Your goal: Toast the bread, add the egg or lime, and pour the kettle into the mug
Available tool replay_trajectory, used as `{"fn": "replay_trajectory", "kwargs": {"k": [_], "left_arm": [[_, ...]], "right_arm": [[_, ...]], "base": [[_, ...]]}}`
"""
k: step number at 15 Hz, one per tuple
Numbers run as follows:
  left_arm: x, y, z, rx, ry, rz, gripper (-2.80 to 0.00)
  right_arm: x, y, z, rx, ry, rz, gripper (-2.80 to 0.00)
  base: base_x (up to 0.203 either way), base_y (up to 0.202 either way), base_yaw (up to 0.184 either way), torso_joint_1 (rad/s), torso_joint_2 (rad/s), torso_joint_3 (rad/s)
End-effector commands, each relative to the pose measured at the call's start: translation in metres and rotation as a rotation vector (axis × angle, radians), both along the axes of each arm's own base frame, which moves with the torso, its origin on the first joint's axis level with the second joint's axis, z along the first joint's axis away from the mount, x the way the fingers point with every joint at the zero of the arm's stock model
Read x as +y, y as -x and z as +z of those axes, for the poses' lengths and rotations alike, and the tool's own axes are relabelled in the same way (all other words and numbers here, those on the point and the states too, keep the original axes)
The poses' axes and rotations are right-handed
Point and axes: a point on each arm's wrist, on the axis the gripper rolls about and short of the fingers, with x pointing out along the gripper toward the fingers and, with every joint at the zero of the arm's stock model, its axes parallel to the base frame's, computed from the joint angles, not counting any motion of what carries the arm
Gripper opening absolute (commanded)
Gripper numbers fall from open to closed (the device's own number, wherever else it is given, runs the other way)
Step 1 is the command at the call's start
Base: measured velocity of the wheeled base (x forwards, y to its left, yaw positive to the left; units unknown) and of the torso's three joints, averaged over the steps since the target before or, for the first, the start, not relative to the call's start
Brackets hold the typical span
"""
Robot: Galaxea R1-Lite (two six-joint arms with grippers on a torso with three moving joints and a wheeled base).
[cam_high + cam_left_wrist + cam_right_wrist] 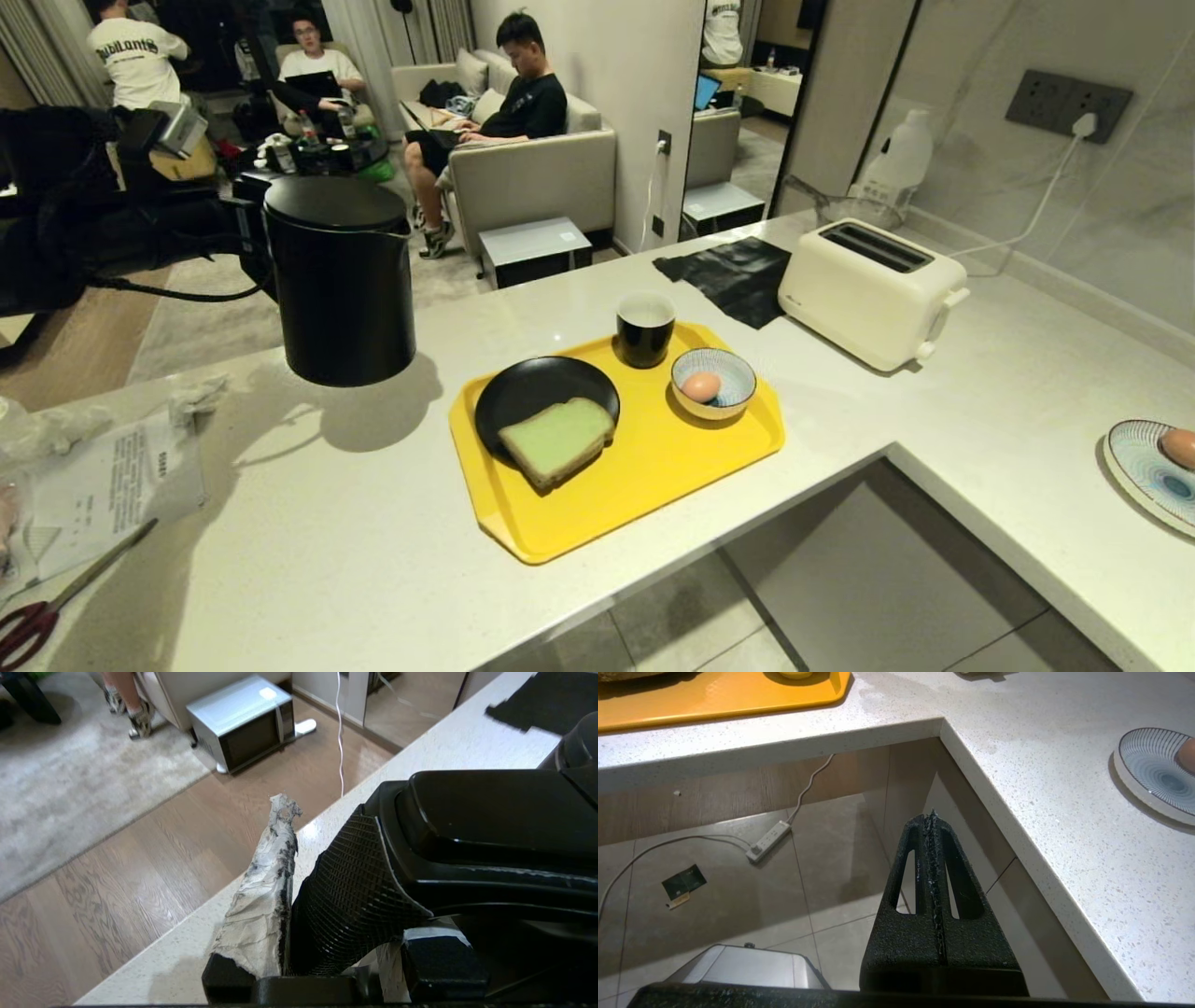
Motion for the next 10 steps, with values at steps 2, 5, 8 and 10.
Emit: {"fn": "replay_trajectory", "kwargs": {"k": [2,5,8,10], "left_arm": [[0.0003,-0.0011,-0.0014,0.001,-0.001,-0.002,-2.80],[0.0004,-0.0016,-0.0020,0.000,-0.010,-0.003,-2.80],[-0.0008,-0.0018,-0.0010,-0.006,-0.015,-0.002,-2.80],[-0.0012,-0.0010,-0.0001,-0.014,-0.038,0.000,-2.80]], "right_arm": [[0.0000,-0.0001,0.0000,0.002,0.000,0.001,-2.80],[0.0000,-0.0001,0.0000,0.002,0.000,0.001,-2.80],[0.0000,-0.0001,0.0000,0.002,0.000,0.001,-2.80],[0.0000,-0.0001,0.0000,0.002,0.000,0.001,-2.80]], "base": [[0.000,0.000,0.000,0.005,0.00,-0.164],[0.000,0.000,0.000,0.006,0.00,-0.056],[0.000,0.000,0.000,0.000,0.00,0.000],[0.000,0.000,0.000,0.000,0.00,0.000]]}}
